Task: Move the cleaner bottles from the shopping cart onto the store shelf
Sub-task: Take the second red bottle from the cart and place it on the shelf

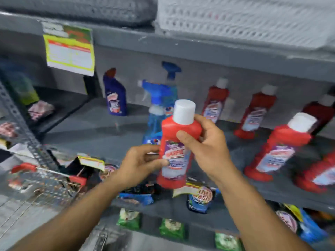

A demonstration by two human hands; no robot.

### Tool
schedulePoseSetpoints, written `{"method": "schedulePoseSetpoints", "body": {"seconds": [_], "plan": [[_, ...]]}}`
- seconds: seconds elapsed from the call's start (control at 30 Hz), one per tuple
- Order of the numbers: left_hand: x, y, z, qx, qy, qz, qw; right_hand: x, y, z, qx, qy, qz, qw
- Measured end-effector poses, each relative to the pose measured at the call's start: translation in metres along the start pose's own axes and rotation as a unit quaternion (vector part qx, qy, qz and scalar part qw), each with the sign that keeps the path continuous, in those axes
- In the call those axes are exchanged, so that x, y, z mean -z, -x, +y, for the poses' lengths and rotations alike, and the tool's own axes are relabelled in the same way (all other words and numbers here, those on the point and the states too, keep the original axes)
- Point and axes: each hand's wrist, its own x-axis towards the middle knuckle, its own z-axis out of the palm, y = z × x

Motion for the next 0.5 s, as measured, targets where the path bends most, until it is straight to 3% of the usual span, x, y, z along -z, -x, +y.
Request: {"method": "schedulePoseSetpoints", "body": {"seconds": [0.2, 0.5], "plan": [[-0.102, -0.083, -0.03, -0.01, -0.116, -0.042, 0.992, 0.105, -0.014, 0.029, -0.013, 0.066, 0.064, 0.996], [-0.139, -0.116, -0.03, 0.008, -0.185, -0.059, 0.981, 0.153, -0.03, 0.049, -0.023, 0.094, 0.068, 0.993]]}}
